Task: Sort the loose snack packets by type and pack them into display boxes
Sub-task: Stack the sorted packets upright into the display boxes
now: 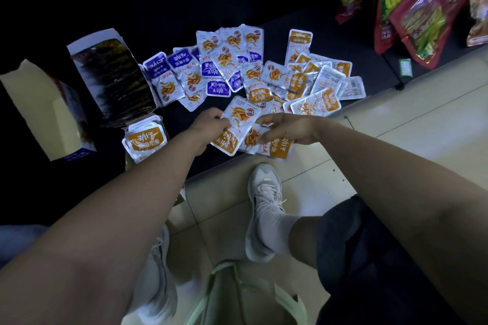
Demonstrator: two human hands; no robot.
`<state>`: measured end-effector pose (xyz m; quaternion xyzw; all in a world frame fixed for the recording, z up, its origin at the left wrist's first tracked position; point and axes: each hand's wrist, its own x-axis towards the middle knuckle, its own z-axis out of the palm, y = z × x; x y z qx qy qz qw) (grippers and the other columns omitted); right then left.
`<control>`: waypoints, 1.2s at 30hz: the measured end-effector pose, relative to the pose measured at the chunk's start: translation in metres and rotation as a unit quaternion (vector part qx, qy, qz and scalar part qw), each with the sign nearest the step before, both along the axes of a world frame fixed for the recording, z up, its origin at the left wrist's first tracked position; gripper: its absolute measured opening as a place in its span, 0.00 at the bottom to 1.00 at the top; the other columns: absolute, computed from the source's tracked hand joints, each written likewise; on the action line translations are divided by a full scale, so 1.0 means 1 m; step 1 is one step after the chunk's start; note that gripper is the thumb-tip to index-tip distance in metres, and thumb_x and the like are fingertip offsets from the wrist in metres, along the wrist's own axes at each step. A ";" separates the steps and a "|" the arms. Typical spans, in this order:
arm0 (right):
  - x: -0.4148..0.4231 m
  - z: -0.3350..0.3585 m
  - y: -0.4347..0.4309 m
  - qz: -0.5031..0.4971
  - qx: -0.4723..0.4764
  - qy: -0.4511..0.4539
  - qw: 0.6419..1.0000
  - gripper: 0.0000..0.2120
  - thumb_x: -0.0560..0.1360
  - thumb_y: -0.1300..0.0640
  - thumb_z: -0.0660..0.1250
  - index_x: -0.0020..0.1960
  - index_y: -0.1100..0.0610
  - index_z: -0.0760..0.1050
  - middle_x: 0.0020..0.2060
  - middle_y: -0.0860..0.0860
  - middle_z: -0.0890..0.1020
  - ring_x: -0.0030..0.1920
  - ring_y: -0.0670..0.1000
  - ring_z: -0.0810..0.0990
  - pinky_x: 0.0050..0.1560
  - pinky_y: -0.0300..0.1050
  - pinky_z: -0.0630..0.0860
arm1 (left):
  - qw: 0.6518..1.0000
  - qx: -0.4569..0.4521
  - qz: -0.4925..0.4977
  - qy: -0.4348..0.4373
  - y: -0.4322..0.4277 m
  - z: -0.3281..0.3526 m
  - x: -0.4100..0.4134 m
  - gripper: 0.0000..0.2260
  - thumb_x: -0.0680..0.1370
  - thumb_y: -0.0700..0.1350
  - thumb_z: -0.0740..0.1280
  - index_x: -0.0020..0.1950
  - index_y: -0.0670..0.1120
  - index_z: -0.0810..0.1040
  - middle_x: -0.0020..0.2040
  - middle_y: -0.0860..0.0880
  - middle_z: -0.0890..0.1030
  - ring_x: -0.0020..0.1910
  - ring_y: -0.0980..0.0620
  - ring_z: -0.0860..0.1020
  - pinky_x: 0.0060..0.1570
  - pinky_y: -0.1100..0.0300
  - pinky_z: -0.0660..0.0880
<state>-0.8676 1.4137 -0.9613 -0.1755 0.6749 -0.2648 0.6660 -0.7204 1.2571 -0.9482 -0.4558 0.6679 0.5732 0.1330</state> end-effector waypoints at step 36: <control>-0.060 -0.034 0.017 0.106 0.111 0.536 0.830 0.26 0.75 0.63 0.66 0.71 0.54 0.65 0.66 0.58 0.71 0.67 0.61 0.66 0.64 0.55 0.68 | 0.999 0.027 0.044 0.006 0.026 -0.028 -0.023 0.11 0.78 0.34 0.61 0.60 0.40 0.74 0.51 0.45 0.77 0.39 0.54 0.76 0.33 0.65 0.72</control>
